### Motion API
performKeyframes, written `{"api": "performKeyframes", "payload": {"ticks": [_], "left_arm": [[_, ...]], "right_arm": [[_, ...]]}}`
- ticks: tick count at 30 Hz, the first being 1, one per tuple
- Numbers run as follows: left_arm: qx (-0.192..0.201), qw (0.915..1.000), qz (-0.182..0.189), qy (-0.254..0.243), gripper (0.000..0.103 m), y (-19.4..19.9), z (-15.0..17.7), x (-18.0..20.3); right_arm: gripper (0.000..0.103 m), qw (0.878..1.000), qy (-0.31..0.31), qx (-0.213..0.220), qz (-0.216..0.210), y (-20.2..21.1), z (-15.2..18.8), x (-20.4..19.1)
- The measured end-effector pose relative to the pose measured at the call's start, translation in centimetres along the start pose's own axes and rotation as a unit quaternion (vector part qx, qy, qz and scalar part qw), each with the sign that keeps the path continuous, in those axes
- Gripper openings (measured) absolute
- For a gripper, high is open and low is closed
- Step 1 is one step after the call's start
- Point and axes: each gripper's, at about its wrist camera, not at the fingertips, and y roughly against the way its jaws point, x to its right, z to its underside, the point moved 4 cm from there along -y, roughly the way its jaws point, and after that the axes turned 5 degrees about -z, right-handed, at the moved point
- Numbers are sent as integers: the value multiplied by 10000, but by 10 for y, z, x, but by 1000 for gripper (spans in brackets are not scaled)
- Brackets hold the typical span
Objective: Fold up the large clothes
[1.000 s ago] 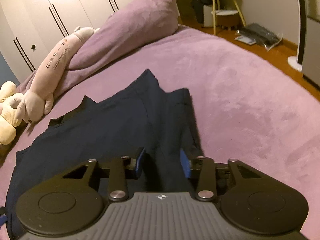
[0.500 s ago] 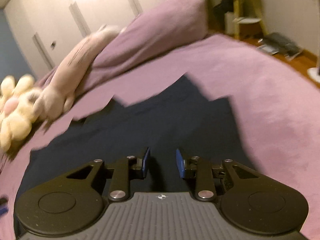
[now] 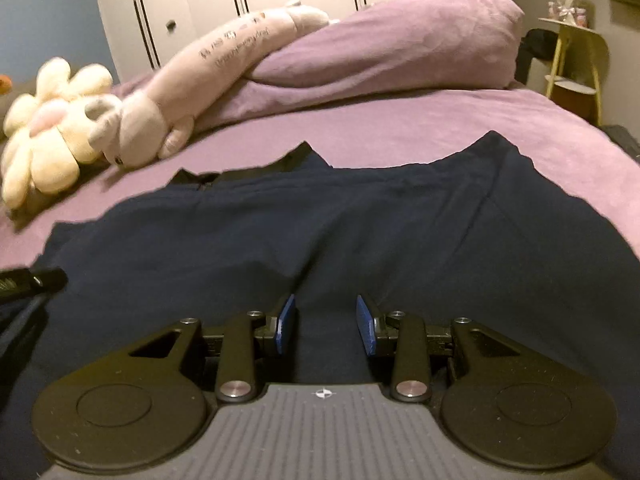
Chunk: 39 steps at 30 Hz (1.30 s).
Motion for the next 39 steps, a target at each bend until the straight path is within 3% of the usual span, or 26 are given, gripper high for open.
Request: {"api": "performKeyframes", "payload": {"ticks": [3,8,14,18,23,26,27,33,37,39], "left_arm": [[153,9997,160,66,89,-10,7,-13],[153,9990,399,156,90,-6,11,-30],[-55,9987,482,122,89,40,23,-66],[-439,9977,174,486,96,74,53,-110],[-1043,9776,848,1618,94,97,86,-149],[-1249,9496,1829,2220,95,96,93,-154],[-1285,9395,1984,2481,96,92,93,-157],[-1687,9086,2163,3149,88,56,98,-168],[-1875,9061,2200,3088,87,42,99,-165],[-1977,9001,2207,3194,87,37,99,-165]], "right_arm": [[34,9997,60,188,-117,1,5,3],[34,9997,111,198,-65,12,6,1],[34,9998,47,199,-3,75,32,9],[34,9998,76,194,-15,119,59,10],[37,9998,-74,82,192,141,54,-1],[37,9994,-322,83,-116,143,46,-13],[37,9992,-338,80,-186,143,45,-19],[37,9994,89,12,-346,136,49,-56],[37,9989,282,-123,-348,125,52,-71],[37,9988,284,-100,-383,119,54,-77]]}}
